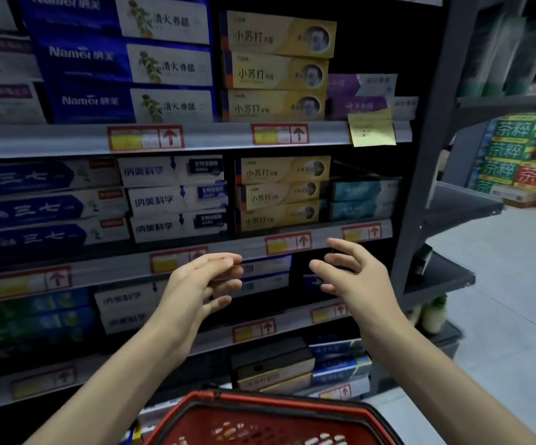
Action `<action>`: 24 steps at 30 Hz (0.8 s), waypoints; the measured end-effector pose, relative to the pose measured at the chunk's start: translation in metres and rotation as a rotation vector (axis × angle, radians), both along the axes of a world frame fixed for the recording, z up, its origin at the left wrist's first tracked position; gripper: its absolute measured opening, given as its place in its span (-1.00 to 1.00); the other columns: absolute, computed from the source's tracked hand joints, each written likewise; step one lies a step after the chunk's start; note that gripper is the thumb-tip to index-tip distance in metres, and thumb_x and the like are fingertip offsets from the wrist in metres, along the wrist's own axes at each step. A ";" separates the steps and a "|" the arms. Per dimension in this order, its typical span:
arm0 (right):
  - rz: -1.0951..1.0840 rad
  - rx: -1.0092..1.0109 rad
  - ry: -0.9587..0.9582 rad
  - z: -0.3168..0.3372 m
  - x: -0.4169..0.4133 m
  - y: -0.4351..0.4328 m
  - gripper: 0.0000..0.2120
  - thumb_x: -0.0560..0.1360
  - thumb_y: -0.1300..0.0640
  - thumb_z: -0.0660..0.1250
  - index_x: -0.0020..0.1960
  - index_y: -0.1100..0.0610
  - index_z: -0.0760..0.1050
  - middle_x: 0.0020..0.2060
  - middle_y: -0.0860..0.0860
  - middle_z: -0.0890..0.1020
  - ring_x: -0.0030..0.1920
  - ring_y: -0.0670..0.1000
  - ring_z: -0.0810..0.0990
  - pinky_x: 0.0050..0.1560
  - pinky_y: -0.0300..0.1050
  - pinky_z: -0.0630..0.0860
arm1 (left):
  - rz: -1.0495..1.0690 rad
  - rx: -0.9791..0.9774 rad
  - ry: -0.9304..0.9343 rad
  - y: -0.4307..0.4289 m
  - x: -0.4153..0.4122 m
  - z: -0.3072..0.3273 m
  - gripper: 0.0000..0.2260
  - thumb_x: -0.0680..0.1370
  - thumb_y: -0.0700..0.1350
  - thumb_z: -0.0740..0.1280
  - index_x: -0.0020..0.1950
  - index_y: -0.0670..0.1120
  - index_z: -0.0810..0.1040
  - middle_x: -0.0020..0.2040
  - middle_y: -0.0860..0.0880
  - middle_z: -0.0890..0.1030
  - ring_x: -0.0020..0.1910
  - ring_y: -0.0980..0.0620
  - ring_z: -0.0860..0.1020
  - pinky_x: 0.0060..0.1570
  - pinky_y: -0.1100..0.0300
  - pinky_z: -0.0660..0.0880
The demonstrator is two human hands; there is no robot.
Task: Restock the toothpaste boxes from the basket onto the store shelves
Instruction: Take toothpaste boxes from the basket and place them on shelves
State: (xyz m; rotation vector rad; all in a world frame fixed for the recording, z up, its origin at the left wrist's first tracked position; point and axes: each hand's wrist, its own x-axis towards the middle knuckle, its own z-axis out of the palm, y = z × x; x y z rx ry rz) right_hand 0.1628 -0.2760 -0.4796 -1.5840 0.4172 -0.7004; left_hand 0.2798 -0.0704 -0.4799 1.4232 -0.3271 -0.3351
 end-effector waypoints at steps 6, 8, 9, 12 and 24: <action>0.044 0.001 0.089 -0.032 -0.049 0.037 -0.62 0.45 0.04 0.57 0.25 -0.12 0.61 0.10 -0.05 0.69 0.08 -0.08 0.70 0.22 0.10 0.63 | -0.100 0.060 0.019 0.025 -0.031 -0.040 -0.81 0.66 -0.06 0.33 0.11 -0.02 0.75 0.08 -0.08 0.75 0.06 -0.06 0.71 0.06 0.06 0.55; 0.062 -0.009 0.107 -0.045 -0.062 0.046 -0.63 0.45 0.05 0.57 0.23 -0.12 0.62 0.07 -0.04 0.70 0.07 -0.07 0.71 0.21 0.13 0.63 | -0.106 0.068 0.043 0.032 -0.040 -0.055 -0.81 0.66 -0.07 0.33 0.11 -0.02 0.75 0.07 -0.08 0.75 0.03 -0.04 0.71 0.04 0.08 0.54; 0.069 -0.012 0.116 -0.051 -0.069 0.050 -0.63 0.46 0.06 0.57 0.23 -0.12 0.62 0.07 -0.04 0.70 0.06 -0.07 0.71 0.21 0.13 0.63 | -0.110 0.070 0.052 0.034 -0.043 -0.062 -0.81 0.66 -0.08 0.33 0.10 -0.03 0.75 0.07 -0.09 0.75 0.01 -0.03 0.71 0.04 0.08 0.54; 0.075 -0.014 0.148 -0.071 -0.086 0.059 -0.65 0.47 0.06 0.57 0.22 -0.11 0.63 0.06 -0.03 0.71 0.07 -0.07 0.70 0.19 0.09 0.64 | -0.125 0.077 0.100 0.039 -0.050 -0.083 -0.81 0.66 -0.11 0.32 0.13 -0.08 0.73 0.06 -0.12 0.75 -0.05 -0.01 0.69 0.01 0.10 0.53; 0.045 0.089 0.243 -0.131 -0.091 0.079 -0.67 0.46 0.14 0.57 0.21 0.01 0.65 0.00 0.02 0.73 0.08 0.00 0.71 -0.03 -0.06 0.63 | -0.132 0.135 0.158 0.058 -0.061 -0.134 -0.82 0.63 -0.17 0.33 0.14 -0.11 0.71 0.00 -0.10 0.74 -0.10 0.03 0.68 -0.07 0.18 0.51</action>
